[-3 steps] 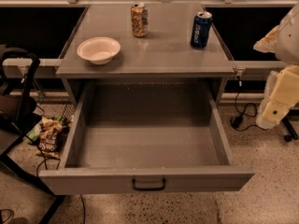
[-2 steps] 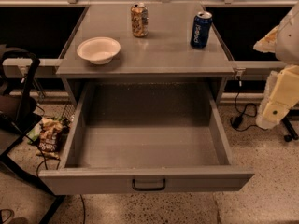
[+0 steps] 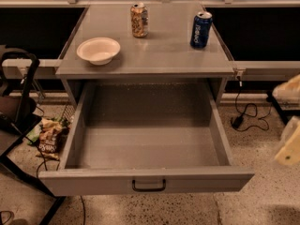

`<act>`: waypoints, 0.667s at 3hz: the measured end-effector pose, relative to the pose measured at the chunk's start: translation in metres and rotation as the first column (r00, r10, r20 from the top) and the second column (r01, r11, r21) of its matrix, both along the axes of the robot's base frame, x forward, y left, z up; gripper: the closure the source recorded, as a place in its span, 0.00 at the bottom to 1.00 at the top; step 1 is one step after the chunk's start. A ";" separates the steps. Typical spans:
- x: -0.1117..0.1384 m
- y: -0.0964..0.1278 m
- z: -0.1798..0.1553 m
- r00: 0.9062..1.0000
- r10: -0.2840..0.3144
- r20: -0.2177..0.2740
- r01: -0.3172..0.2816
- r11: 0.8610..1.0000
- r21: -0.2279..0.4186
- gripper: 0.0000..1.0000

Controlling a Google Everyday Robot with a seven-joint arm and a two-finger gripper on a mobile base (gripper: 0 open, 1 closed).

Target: Close top drawer

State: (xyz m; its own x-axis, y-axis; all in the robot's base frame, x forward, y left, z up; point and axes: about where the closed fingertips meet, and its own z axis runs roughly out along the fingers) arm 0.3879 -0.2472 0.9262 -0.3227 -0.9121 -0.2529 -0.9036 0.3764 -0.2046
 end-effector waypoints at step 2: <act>-0.076 -0.020 -0.110 0.985 -0.141 -0.102 0.149 0.986 0.075 0.61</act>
Offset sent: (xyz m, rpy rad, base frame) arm -0.1188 -0.0218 -0.1975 0.1216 0.1845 -0.2124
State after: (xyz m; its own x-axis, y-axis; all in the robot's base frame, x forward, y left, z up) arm 0.3114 -0.2670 0.8159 -0.4765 -0.8314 -0.2859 -0.8522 0.5167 -0.0823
